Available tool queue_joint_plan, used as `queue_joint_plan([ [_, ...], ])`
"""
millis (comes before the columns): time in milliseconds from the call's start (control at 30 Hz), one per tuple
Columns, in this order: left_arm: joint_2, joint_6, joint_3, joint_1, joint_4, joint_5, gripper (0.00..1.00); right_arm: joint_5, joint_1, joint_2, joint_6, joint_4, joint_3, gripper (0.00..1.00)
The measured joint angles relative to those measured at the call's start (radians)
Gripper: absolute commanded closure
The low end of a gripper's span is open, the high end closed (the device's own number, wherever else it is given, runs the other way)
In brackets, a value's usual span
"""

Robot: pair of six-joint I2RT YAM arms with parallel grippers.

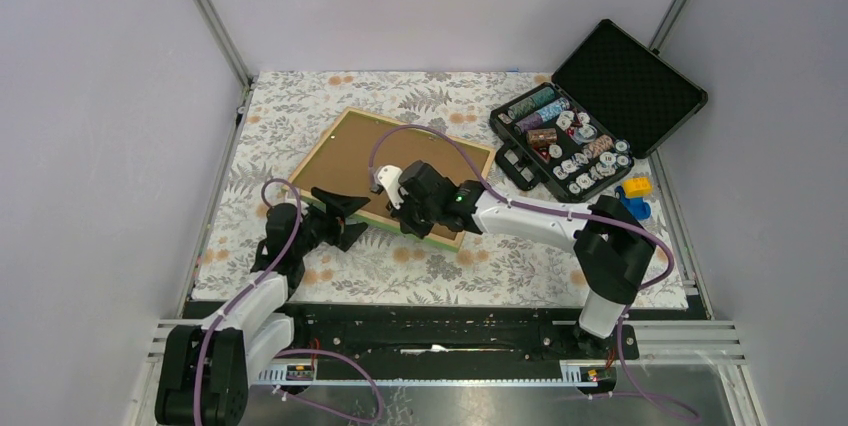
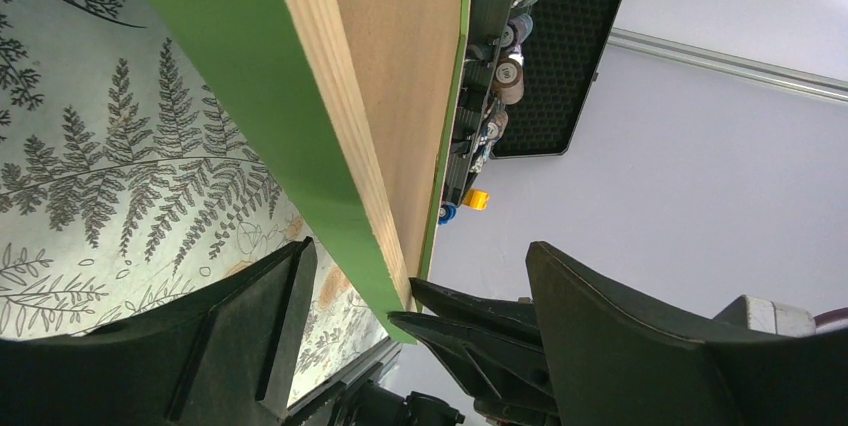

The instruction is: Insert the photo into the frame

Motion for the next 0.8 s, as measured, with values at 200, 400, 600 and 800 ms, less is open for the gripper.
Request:
queue_joint_plan([
  [200, 0.017, 0.008, 0.002, 0.000, 0.014, -0.001, 0.21, -0.013, -0.002, -0.011, 0.022, 0.008, 0.006, 1.00],
  [400, 0.078, 0.037, 0.030, 0.000, 0.029, 0.000, 0.46, -0.030, -0.004, -0.016, 0.037, 0.009, 0.010, 1.00],
  [600, 0.138, 0.111, 0.092, 0.000, 0.010, 0.006, 0.62, -0.054, -0.023, -0.036, 0.053, 0.019, 0.013, 1.00],
  [800, 0.156, 0.128, 0.183, 0.011, -0.058, 0.020, 1.00, -0.068, -0.039, -0.047, 0.071, 0.041, 0.026, 1.00],
])
